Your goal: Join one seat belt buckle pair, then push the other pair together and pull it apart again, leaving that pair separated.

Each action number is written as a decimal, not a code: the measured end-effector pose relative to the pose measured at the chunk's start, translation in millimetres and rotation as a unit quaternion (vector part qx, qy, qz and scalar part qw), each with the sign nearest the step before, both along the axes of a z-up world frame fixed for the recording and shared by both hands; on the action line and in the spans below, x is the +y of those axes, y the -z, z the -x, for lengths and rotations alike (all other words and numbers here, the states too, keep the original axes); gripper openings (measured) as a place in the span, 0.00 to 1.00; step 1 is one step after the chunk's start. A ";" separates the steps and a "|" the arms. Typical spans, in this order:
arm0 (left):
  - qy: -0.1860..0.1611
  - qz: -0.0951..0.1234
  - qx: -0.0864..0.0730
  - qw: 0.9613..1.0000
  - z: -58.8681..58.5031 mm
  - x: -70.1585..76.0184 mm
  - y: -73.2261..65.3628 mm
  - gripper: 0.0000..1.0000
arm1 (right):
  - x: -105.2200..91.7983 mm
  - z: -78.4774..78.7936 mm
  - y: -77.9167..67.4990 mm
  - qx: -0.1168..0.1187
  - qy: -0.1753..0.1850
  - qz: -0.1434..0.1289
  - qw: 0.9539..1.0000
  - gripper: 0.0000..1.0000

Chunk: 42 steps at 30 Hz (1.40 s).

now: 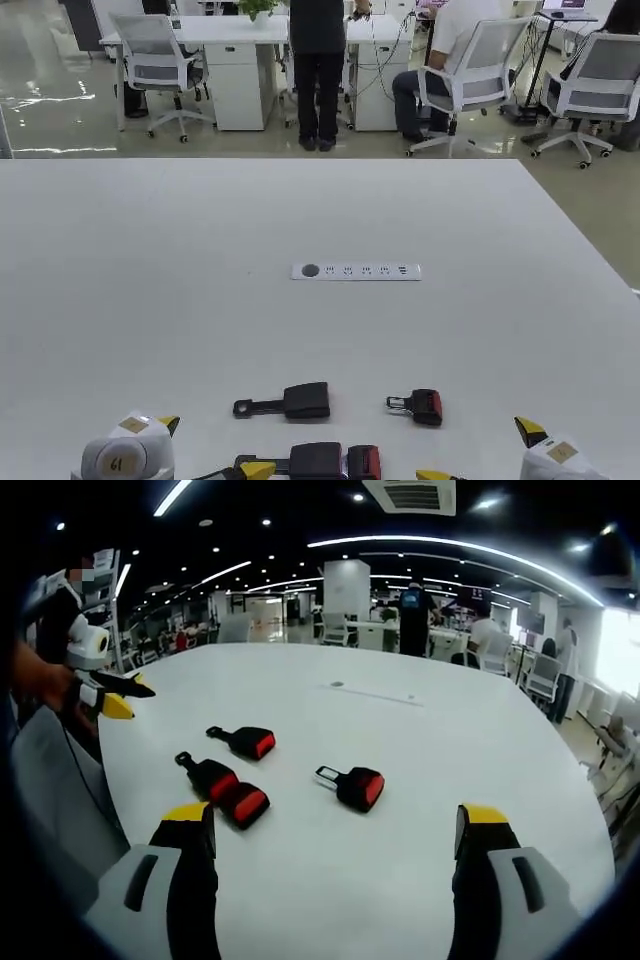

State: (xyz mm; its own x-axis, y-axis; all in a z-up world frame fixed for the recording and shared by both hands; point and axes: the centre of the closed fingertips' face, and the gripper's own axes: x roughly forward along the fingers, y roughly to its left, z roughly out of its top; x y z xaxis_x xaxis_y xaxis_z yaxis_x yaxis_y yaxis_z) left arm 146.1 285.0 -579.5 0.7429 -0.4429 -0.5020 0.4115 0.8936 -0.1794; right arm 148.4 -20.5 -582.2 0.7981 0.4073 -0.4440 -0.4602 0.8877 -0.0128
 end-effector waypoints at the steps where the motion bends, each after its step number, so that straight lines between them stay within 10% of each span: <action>1: 0.001 -0.002 0.004 1.000 2.0 1.5 3.2 1.00 | 0.4 1.3 0.4 -0.004 -0.004 0.000 1.000 0.99; 12: -0.010 -0.002 0.017 1.000 15.2 8.0 8.6 1.00 | -2.2 9.2 5.4 0.009 -0.006 0.000 1.000 0.99; 32: -0.022 0.018 -0.020 0.999 21.9 9.5 -8.6 1.00 | -4.8 13.8 4.7 0.012 -0.006 -0.023 1.000 0.99; 36: 0.021 0.011 -0.068 0.997 23.2 -2.9 -22.2 1.00 | 3.7 16.1 3.9 0.013 -0.029 -0.036 0.999 1.00; 42: 0.032 0.024 -0.049 0.998 23.6 0.3 -18.5 1.00 | 5.7 17.0 5.7 0.012 -0.050 -0.023 0.998 1.00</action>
State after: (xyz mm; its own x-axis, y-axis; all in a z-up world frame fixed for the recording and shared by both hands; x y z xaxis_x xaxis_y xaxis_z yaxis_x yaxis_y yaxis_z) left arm 122.5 285.4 -561.1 0.7575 -0.5122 -0.4048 0.4847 0.8566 -0.1769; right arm 131.4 -14.9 -587.9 0.7409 0.5058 -0.4419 -0.5470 0.8362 0.0399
